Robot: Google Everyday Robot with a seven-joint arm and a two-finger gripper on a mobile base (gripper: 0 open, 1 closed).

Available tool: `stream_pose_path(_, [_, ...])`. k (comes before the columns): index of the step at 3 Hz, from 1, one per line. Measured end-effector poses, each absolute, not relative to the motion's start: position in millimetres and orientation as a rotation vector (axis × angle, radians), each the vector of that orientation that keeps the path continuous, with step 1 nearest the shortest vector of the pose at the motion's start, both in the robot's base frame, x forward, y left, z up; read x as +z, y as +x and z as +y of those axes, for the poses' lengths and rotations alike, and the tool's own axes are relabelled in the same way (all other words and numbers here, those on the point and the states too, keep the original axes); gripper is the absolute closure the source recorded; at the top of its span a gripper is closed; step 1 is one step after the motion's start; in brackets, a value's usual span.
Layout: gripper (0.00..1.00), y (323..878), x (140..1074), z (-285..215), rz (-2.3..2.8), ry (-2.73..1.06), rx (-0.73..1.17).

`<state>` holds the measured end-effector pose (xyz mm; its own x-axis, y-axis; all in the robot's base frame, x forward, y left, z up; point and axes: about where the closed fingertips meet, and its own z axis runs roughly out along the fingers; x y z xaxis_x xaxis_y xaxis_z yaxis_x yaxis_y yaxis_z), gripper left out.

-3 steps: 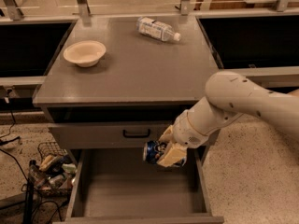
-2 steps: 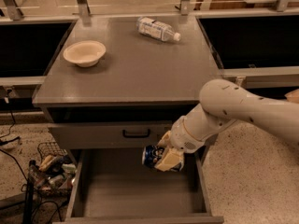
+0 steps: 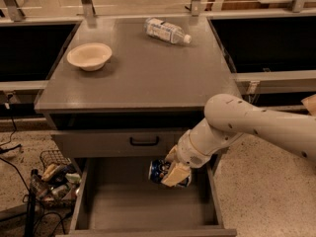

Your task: Place pepsi can into middle drawer

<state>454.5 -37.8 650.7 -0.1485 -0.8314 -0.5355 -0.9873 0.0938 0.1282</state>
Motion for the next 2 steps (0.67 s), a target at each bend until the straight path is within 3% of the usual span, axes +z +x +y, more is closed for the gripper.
stream_pose_path(2, [1.00,455,627,-36,2.153,-1.734,0.569])
